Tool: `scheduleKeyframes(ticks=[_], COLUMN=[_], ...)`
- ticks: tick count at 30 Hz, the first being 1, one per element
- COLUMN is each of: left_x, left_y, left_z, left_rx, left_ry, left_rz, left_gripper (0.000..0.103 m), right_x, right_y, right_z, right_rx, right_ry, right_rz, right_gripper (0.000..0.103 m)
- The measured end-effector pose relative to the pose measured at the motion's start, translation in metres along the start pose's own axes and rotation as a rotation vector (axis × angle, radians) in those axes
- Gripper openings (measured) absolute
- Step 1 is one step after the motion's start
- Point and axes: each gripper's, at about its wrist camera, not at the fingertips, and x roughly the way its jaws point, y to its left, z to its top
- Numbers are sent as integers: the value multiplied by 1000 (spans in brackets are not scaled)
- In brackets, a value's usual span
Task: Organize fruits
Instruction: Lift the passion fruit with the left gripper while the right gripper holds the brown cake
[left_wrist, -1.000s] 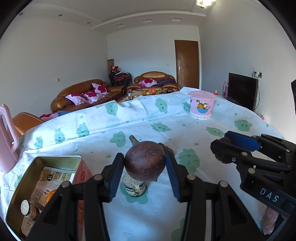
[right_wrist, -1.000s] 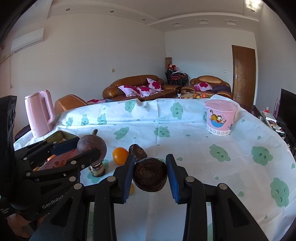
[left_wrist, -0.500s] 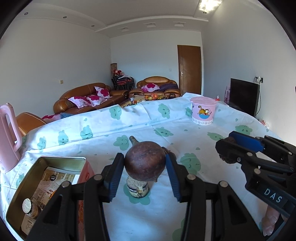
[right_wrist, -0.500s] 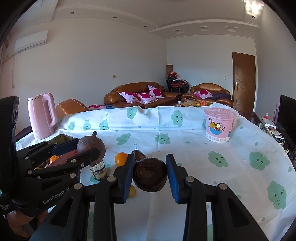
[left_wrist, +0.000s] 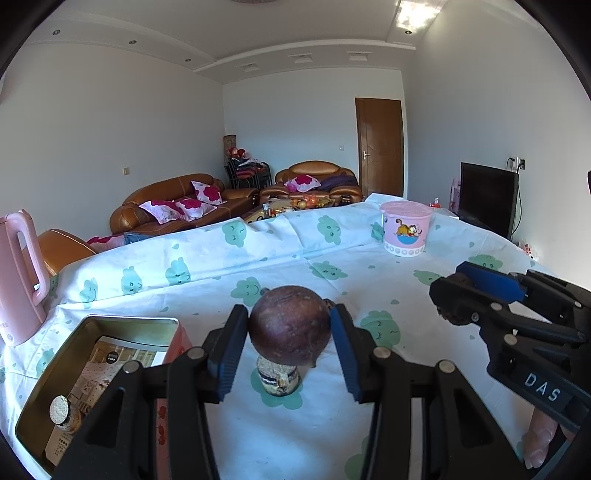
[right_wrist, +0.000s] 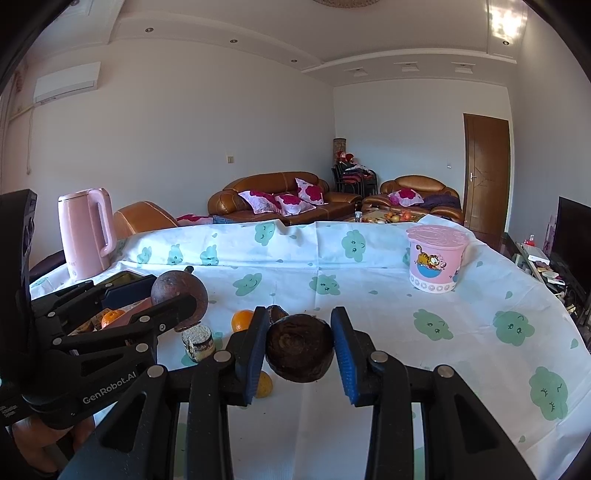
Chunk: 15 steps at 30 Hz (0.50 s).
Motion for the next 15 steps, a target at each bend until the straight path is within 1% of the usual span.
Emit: scheduleKeyframes(ticks=[2,4,5,6,10,12,13,14,15], left_x=[-2,-4,-4,-4,-1,1,3,6,7], left_y=[0,0,0,0,-1,4,7,10,14], left_z=[-1,-1,-1,-1,-2,-2,-2,-3,-4], left_rx=[2,2,5,8,11,-11,-25,-41,-62], left_ry=[-3,-5,-5,-4,19,32,47,67,80], left_rz=[3,3,1,1,-12,-18,-29,-39,-42], left_gripper=[47,34,15,13,15,15,17,27,45], right_x=[-1,-2,-2,-3,-2,-3,-3,-3,-3], right_y=[0,1,1,1,2,2,1,1,0], right_z=[0,0,0,0,0,1,1,1,1], right_rx=[-1,-4,-5,-6,-12,-14,-14,-13,-11], right_ry=[-5,-8,-9,-10,-9,-9,-9,-7,-6], right_rz=[0,0,-1,-1,-3,-4,-5,-7,-8], right_gripper=[37,37,37,37,37,37,37,37,37])
